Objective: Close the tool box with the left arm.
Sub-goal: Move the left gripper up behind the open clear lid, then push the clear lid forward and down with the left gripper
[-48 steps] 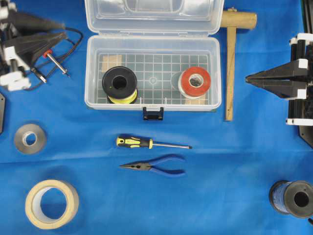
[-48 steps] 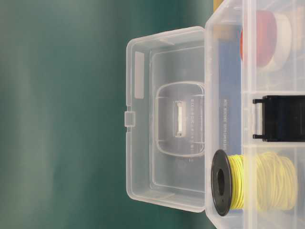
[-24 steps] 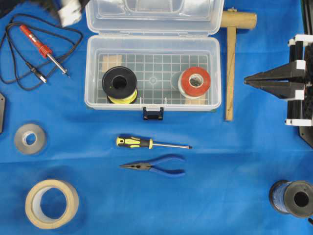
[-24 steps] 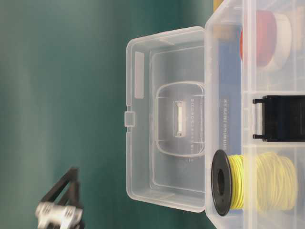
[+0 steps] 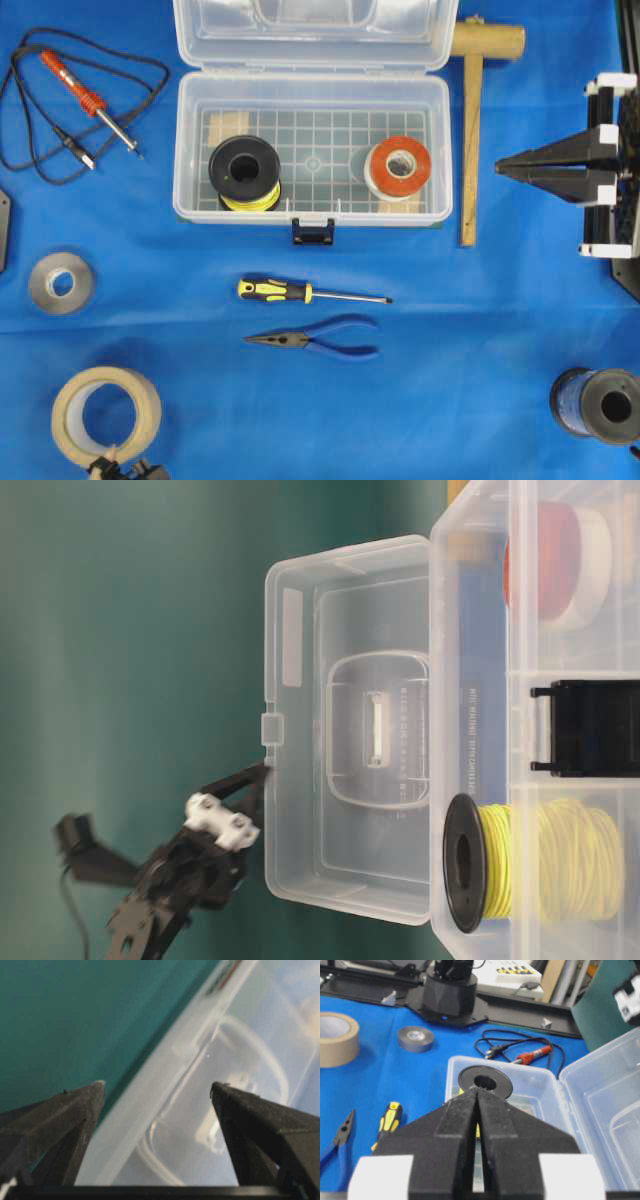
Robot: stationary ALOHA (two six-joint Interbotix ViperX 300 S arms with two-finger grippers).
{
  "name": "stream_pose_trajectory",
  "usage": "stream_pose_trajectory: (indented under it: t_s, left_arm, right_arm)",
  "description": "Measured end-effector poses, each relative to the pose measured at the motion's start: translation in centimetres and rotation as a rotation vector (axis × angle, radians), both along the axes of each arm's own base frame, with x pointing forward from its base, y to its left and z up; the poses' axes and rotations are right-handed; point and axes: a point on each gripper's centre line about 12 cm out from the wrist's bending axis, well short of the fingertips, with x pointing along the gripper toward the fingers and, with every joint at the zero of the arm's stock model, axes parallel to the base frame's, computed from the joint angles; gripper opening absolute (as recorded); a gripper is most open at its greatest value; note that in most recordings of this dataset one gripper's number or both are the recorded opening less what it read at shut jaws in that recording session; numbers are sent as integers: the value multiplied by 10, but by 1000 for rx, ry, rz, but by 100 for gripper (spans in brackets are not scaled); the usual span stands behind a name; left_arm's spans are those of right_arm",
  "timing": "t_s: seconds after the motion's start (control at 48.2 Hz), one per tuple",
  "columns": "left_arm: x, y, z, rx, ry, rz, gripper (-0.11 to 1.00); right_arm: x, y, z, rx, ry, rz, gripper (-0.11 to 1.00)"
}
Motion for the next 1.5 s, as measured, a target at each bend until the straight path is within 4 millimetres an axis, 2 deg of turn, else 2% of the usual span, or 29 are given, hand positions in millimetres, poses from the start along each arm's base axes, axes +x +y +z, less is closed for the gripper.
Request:
stream_pose_trajectory:
  t_s: [0.125, 0.249, 0.54, 0.851, 1.08, 1.267, 1.495]
  left_arm:
    - [5, 5, -12, -40, 56, -2, 93]
    - [6, 7, -13, -60, 77, 1, 93]
    - [4, -6, -15, -117, 156, -23, 93]
    - [1, -33, 14, -115, 161, -71, 93]
    - [-1, -68, 34, -99, 139, -133, 93]
    - [-3, -109, 47, -108, 107, -204, 93]
    - [-2, -166, 48, -131, 97, -323, 93]
  right_arm:
    - [1, 0, -1, 2, 5, 0, 0]
    - [1, 0, -1, 2, 6, 0, 0]
    - [2, 0, -3, 1, 15, 0, 0]
    - [3, 0, -4, 0, 23, 0, 0]
    - [4, 0, -5, -5, 28, 0, 0]
    - [4, 0, -5, -12, 25, 3, 0]
    - [3, 0, -4, -26, 14, 7, 0]
